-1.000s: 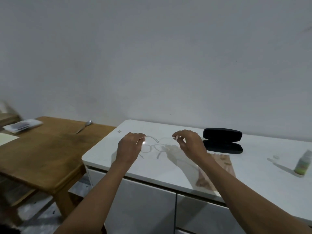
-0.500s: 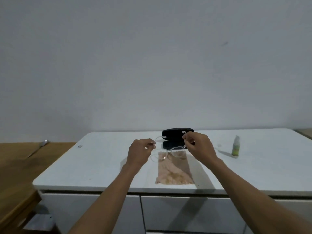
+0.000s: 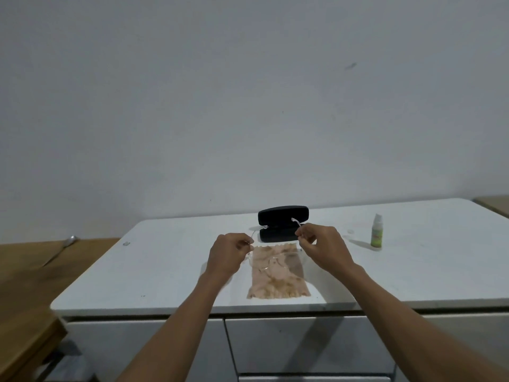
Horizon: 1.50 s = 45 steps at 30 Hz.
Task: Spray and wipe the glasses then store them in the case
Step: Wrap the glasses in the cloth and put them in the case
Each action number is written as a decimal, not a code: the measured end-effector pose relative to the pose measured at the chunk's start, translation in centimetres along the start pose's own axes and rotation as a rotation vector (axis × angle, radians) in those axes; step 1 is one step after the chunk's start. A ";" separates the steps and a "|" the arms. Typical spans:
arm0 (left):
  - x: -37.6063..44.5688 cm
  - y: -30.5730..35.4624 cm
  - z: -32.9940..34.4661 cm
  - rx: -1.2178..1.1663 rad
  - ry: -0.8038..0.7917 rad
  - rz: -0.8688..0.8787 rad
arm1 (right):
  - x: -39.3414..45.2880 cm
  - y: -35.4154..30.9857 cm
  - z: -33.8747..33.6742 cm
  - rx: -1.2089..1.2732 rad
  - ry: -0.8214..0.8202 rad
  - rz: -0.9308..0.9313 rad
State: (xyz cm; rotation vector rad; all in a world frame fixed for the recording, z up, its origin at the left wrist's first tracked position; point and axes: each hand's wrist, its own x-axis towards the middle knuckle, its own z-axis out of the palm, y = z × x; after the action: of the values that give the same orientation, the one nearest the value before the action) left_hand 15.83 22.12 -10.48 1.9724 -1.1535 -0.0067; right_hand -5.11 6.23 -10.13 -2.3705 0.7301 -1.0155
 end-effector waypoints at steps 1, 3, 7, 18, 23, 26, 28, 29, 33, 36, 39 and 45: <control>0.0 -0.2 0.0 -0.016 0.003 -0.006 | 0.0 0.0 0.1 0.006 0.000 -0.001; 0.0 -0.4 0.0 -0.048 0.011 -0.008 | -0.1 0.1 0.2 0.011 0.005 -0.002; 0.1 -0.5 0.3 -0.087 0.008 0.016 | -0.1 0.6 0.1 0.017 0.009 0.010; -0.9 -1.8 -0.2 -0.026 -0.023 0.012 | -0.3 2.0 -0.4 0.080 -0.051 0.052; 0.4 -2.9 0.2 -0.011 -0.013 -0.036 | 1.0 3.6 0.6 0.096 -0.049 0.152; 1.8 -2.8 0.6 0.003 -0.081 -0.047 | 2.5 4.0 1.2 0.101 -0.160 0.154; 2.7 -2.5 1.0 0.002 -0.133 -0.063 | 3.5 4.0 1.5 0.086 -0.239 0.150; 3.1 -2.5 1.2 0.000 -0.156 -0.072 | 4.0 3.9 1.7 0.069 -0.275 0.145; 4.4 -2.0 1.4 -0.070 -0.227 -0.165 | 5.6 3.9 2.3 -0.029 -0.397 0.118; 5.0 -1.8 1.3 -0.095 -0.286 -0.220 | 6.1 4.2 2.5 -0.073 -0.449 0.119; 5.6 -1.7 1.1 -0.041 -0.363 -0.216 | 6.1 4.4 2.6 -0.074 -0.465 0.145; 6.1 -2.5 0.0 -0.036 -0.475 -0.213 | 5.5 4.3 3.3 -0.135 -0.379 0.139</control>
State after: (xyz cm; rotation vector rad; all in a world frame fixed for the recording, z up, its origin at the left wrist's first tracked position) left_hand 21.11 18.29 -9.86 2.1132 -1.2127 -0.6322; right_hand -0.60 0.19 -11.87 -2.4832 0.8214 -0.4514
